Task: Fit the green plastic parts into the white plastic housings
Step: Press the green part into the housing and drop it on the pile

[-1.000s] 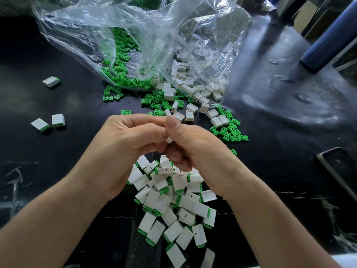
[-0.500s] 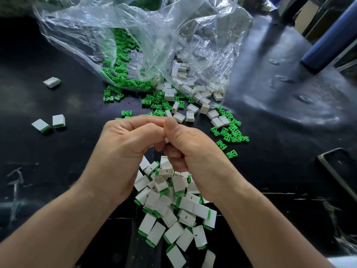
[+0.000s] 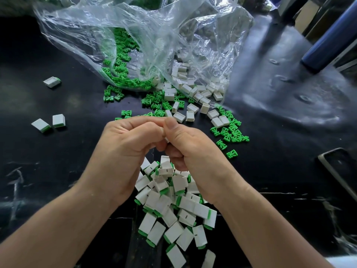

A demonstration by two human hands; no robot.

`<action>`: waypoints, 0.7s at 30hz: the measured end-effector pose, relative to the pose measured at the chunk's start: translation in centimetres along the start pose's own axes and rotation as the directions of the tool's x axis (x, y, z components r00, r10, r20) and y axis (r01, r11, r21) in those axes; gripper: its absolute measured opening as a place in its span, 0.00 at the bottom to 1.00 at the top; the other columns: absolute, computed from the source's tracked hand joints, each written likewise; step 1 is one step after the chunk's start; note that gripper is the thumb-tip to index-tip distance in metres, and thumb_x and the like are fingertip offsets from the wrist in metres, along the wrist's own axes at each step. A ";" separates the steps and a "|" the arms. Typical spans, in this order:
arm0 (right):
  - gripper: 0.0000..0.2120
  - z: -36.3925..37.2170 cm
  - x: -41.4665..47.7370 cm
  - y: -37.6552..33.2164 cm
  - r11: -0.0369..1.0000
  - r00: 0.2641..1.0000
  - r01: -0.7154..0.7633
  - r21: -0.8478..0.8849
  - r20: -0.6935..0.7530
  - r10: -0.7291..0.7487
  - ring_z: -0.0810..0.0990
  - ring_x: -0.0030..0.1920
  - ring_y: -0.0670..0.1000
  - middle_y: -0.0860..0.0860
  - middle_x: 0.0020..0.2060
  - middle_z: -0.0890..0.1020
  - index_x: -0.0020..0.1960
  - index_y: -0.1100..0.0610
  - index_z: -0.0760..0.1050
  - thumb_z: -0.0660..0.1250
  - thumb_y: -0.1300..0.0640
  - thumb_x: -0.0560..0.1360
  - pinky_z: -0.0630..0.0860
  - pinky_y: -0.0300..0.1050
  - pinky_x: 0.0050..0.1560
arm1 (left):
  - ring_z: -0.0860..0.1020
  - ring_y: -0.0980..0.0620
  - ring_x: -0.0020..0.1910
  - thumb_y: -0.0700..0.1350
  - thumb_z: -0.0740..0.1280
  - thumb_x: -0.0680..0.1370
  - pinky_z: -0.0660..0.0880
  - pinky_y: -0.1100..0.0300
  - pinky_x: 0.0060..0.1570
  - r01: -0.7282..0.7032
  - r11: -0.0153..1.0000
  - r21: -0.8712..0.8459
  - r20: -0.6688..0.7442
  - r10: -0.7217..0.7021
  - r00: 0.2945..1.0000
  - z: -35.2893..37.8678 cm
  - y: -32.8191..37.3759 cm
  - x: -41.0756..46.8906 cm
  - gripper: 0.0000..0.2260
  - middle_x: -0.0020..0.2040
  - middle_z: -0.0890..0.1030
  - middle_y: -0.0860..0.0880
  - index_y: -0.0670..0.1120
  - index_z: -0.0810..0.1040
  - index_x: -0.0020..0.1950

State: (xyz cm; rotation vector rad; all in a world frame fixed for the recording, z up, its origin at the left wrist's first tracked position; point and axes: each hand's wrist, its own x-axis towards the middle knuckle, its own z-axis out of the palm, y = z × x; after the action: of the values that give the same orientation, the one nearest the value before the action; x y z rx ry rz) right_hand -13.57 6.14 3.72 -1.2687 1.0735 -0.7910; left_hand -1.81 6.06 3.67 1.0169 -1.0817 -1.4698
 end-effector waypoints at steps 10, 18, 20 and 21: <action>0.30 -1.0 0.5 0.0 0.978 0.987 -0.120 0.170 0.127 0.099 0.61 0.26 0.45 0.51 0.26 0.67 0.41 0.57 0.78 0.48 0.34 0.71 0.58 0.36 0.26 | 0.79 0.40 0.33 0.37 0.67 0.62 0.80 0.57 0.37 0.069 0.997 -0.034 0.079 -0.067 0.995 -0.4 0.1 0.3 0.10 0.37 0.81 0.35 0.34 0.82 0.39; 0.16 -1.3 0.6 -0.1 0.977 0.990 -0.138 0.161 0.005 0.139 0.69 0.24 0.44 0.46 0.24 0.74 0.37 0.56 0.73 0.58 0.49 0.78 0.63 0.34 0.24 | 0.80 0.48 0.31 0.40 0.64 0.61 0.78 0.63 0.35 0.078 0.995 -0.066 -0.004 -0.079 0.997 -0.4 0.2 0.5 0.12 0.34 0.82 0.42 0.40 0.84 0.40; 0.10 -1.6 0.5 -0.1 0.983 0.994 -0.090 0.159 -0.054 0.100 0.73 0.25 0.43 0.46 0.26 0.77 0.38 0.56 0.72 0.63 0.53 0.76 0.66 0.33 0.25 | 0.82 0.49 0.36 0.41 0.65 0.60 0.80 0.61 0.38 0.083 0.994 -0.072 -0.045 -0.087 0.995 -0.7 0.1 0.7 0.13 0.38 0.84 0.43 0.42 0.84 0.40; 0.08 -1.7 0.5 0.0 0.987 0.993 -0.068 0.143 -0.086 0.080 0.75 0.27 0.43 0.47 0.28 0.78 0.38 0.55 0.72 0.65 0.55 0.75 0.67 0.33 0.26 | 0.83 0.50 0.39 0.41 0.65 0.61 0.80 0.61 0.41 0.088 0.994 -0.068 -0.071 -0.093 0.993 -0.8 0.2 0.8 0.12 0.40 0.85 0.44 0.43 0.84 0.39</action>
State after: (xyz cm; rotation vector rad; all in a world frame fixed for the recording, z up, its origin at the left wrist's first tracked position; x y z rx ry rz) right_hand -15.01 5.06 3.72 -1.0774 1.1125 -0.8592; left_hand -1.08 5.15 3.58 1.0783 -0.9402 -1.5175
